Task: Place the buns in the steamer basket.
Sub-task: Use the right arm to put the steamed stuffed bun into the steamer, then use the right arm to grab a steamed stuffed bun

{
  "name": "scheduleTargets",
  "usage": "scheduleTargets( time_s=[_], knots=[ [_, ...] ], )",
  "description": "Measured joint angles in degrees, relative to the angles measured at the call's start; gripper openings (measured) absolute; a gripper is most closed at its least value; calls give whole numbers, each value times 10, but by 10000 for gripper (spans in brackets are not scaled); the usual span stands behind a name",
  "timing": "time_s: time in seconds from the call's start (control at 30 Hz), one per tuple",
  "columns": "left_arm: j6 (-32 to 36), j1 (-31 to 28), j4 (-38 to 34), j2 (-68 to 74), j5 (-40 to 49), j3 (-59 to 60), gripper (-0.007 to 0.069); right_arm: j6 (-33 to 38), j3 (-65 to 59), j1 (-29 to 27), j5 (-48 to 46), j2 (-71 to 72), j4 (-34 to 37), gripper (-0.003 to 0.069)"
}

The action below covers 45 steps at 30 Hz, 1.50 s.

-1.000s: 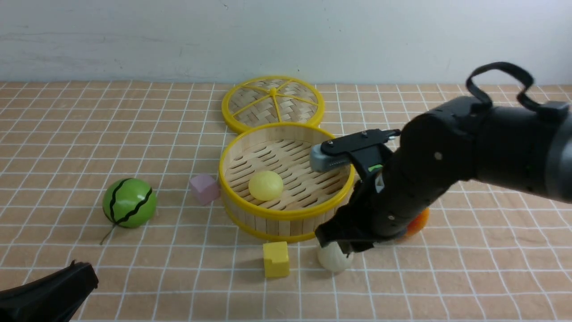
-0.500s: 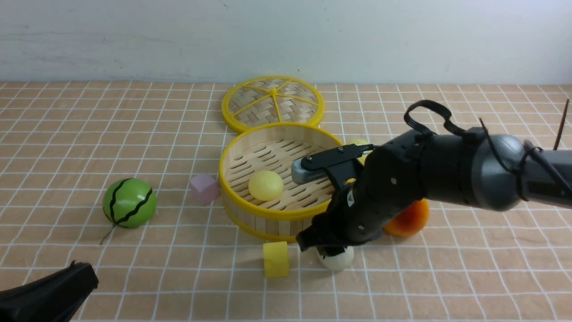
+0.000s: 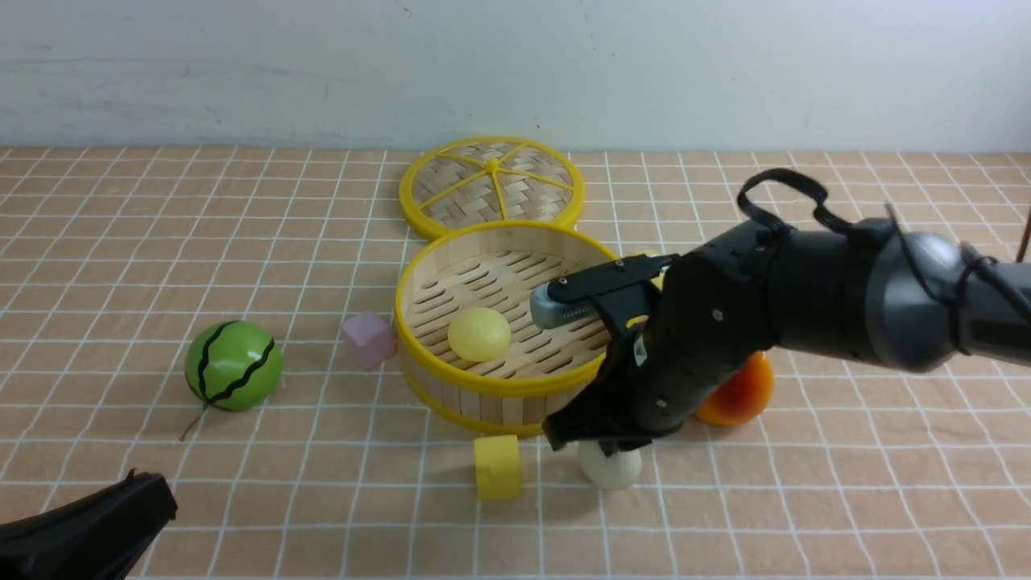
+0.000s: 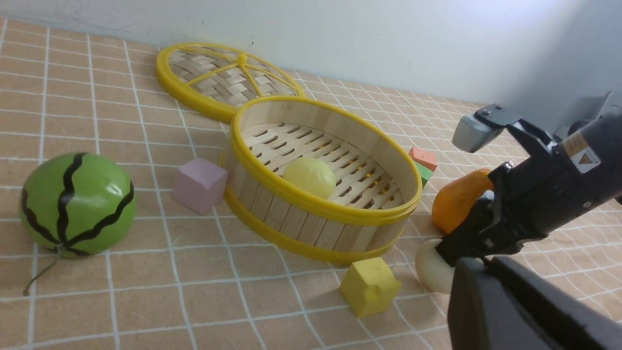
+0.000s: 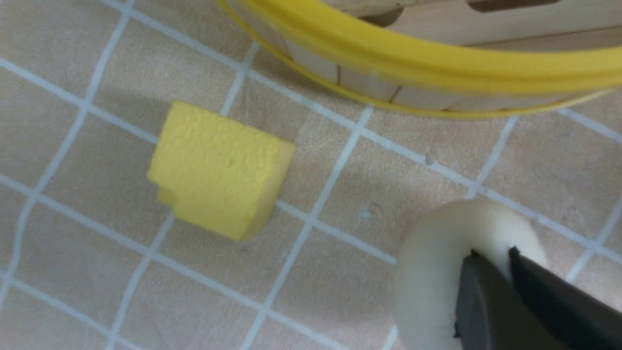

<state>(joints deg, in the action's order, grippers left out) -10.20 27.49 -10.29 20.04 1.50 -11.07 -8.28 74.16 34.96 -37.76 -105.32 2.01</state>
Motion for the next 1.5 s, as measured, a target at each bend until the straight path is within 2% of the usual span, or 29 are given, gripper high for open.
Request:
scheduleTargets(
  time_s=[0.13,0.27,0.37,0.57,0.67,0.73,0.77,0.8,0.87,1.0,1.1,1.2,1.23,1.33,1.5],
  knots=[
    [0,0,0,0,0,0,1,14,25,3,-7,49,4,8],
    [0,0,0,0,0,0,4,22,62,1,53,60,-1,10],
    [0,0,0,0,0,0,4,25,89,-9,112,12,-20,14],
    [0,0,0,0,-1,0,7,25,115,-26,143,-88,-61,44],
    [0,0,0,0,-1,0,7,25,125,-33,139,-121,-73,95],
    [0,0,0,0,-1,0,7,25,132,-35,139,-124,-75,202],
    [0,0,0,0,-1,0,7,25,132,-35,139,-123,-75,211],
    [0,0,0,0,-1,0,7,25,134,-35,134,-115,-75,296],
    [0,0,0,0,-1,0,7,25,134,-35,124,-98,-75,374],
    [0,0,0,0,-1,0,13,24,136,-47,112,-40,-79,452],
    [0,0,0,0,-1,0,17,16,145,-76,103,-8,-81,449],
    [0,0,0,0,-1,0,19,14,174,-134,58,-11,-64,395],
    [0,0,0,0,-1,0,20,15,176,-137,55,-13,-62,393],
    [0,0,0,0,-1,1,21,46,231,-170,12,-67,-20,356],
    [0,0,0,0,15,2,21,99,329,-184,-36,-151,38,349]
  ],
)
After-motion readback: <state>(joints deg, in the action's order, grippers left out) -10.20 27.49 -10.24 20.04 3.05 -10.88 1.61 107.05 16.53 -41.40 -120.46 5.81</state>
